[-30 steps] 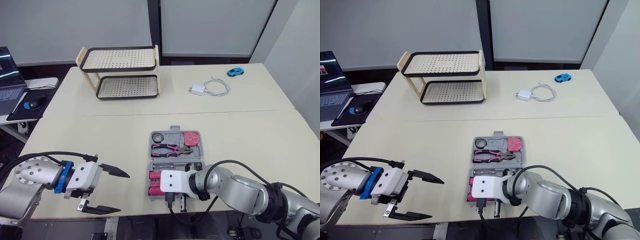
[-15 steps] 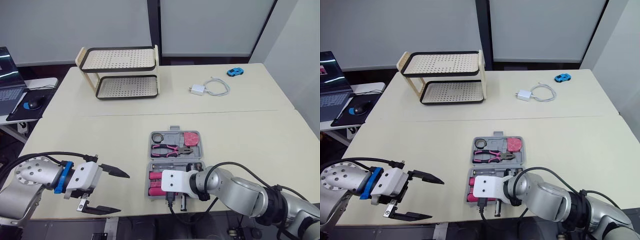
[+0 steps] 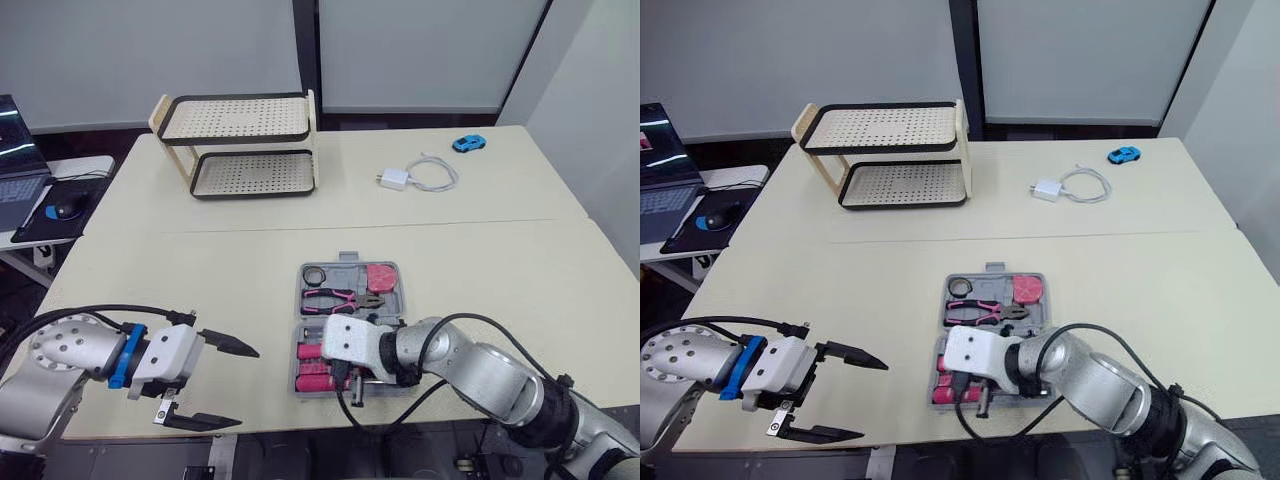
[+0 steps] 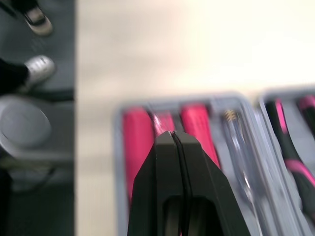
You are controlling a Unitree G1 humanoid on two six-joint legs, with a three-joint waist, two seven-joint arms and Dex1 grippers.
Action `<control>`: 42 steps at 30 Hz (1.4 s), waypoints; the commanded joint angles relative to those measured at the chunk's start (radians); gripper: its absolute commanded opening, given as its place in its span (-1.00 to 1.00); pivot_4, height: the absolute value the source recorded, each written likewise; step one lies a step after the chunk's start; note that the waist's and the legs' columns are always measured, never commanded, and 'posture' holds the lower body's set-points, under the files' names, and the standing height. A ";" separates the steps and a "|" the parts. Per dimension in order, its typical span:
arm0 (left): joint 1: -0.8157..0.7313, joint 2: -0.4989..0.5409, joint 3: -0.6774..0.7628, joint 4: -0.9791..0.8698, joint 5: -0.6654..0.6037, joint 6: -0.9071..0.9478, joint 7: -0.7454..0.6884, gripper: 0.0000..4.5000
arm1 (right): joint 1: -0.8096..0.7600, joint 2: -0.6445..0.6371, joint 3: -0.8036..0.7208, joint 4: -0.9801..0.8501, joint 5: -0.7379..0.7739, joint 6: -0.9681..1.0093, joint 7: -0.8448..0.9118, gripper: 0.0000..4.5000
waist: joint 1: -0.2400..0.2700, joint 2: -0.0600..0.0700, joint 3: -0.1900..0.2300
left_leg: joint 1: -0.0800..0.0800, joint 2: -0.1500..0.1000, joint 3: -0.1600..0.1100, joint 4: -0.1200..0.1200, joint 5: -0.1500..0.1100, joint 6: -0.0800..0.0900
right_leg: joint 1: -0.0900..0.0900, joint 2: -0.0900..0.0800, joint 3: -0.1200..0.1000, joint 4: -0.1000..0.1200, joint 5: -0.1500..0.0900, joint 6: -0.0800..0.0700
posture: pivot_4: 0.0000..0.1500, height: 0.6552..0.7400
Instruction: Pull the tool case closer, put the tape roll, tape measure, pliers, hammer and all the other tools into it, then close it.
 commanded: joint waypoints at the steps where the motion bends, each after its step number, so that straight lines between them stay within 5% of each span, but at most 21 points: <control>1: 0.006 0.013 0.017 -0.013 -0.009 -0.003 -0.005 1.00 | 0.031 -0.013 -0.060 -0.059 0.030 -0.051 0.013 -0.99 | 0.001 0.000 0.000 | 0.000 -0.001 0.000 0.000 0.000 0.000 | 0.000 -0.001 0.000 -0.001 0.000 0.000 | 1.00 1.00; 13: -0.002 0.013 0.011 -0.009 -0.008 -0.006 -0.011 1.00 | 0.061 -0.077 -0.110 -0.106 0.058 -0.030 0.023 -0.99 | 0.001 0.000 0.000 | 0.001 -0.001 0.000 0.001 0.000 0.000 | 0.002 -0.001 0.000 -0.001 0.000 0.000 | 1.00 1.00; 42: -0.013 0.011 0.000 -0.010 -0.007 0.002 -0.008 1.00 | 0.299 -0.073 -0.048 0.130 -0.132 -0.410 0.012 -0.99 | 0.002 0.000 0.000 | 0.001 -0.001 0.000 0.001 0.000 0.000 | 0.003 -0.001 0.000 -0.001 0.000 0.000 | 1.00 1.00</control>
